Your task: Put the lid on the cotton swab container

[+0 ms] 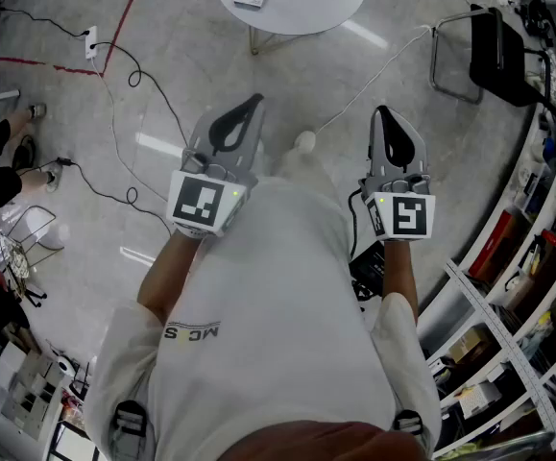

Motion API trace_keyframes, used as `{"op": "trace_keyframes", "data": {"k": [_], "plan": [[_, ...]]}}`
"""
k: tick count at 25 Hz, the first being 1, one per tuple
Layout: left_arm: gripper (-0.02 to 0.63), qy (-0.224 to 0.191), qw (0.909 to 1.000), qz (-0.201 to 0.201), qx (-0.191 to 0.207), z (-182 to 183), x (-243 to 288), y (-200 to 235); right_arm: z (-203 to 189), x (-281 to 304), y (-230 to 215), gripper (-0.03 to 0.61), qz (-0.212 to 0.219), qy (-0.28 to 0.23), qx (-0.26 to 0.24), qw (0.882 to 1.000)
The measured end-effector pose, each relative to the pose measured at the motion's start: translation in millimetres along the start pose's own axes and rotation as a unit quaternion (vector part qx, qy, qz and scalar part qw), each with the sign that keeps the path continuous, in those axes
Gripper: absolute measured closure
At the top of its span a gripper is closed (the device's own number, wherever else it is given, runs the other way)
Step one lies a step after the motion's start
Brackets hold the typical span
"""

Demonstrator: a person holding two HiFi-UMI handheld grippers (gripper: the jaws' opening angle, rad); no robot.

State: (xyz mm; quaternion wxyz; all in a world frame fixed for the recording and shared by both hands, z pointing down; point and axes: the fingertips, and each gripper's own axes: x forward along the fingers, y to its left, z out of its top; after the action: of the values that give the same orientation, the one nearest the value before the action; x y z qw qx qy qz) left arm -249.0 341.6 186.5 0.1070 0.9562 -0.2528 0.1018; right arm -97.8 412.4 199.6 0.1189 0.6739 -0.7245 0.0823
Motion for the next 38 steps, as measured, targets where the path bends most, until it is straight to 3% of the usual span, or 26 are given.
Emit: {"op": "trace_keyframes", "data": {"k": [8, 13, 24, 33, 38], "plan": [[0.614, 0.0, 1.0, 0.005, 0.0, 11.1, 33.0, -61.0, 8.0, -34.7, -35.2, 0.589, 0.017, -0.036, -0.009, 0.999], [0.614, -0.004, 0.9999, 0.007, 0.014, 20.4, 60.0, -100.0, -2.3, -64.7, -70.4, 0.592, 0.02, -0.058, 0.015, 0.998], [0.614, 0.013, 0.9991, 0.036, 0.017, 22.4, 109.9, -118.8, -14.6, -52.9, -137.8, 0.591, 0.03, -0.078, 0.049, 0.995], [0.614, 0.015, 0.9991, 0.04, 0.001, 34.2, 197.3, -45.7, -4.2, 54.0, -171.9, 0.591, 0.051, -0.059, 0.039, 0.996], [0.614, 0.016, 0.9992, 0.037, -0.007, 62.1, 256.2, 27.1, 25.5, 145.1, -195.7, 0.591, 0.056, -0.046, 0.028, 0.997]]}}
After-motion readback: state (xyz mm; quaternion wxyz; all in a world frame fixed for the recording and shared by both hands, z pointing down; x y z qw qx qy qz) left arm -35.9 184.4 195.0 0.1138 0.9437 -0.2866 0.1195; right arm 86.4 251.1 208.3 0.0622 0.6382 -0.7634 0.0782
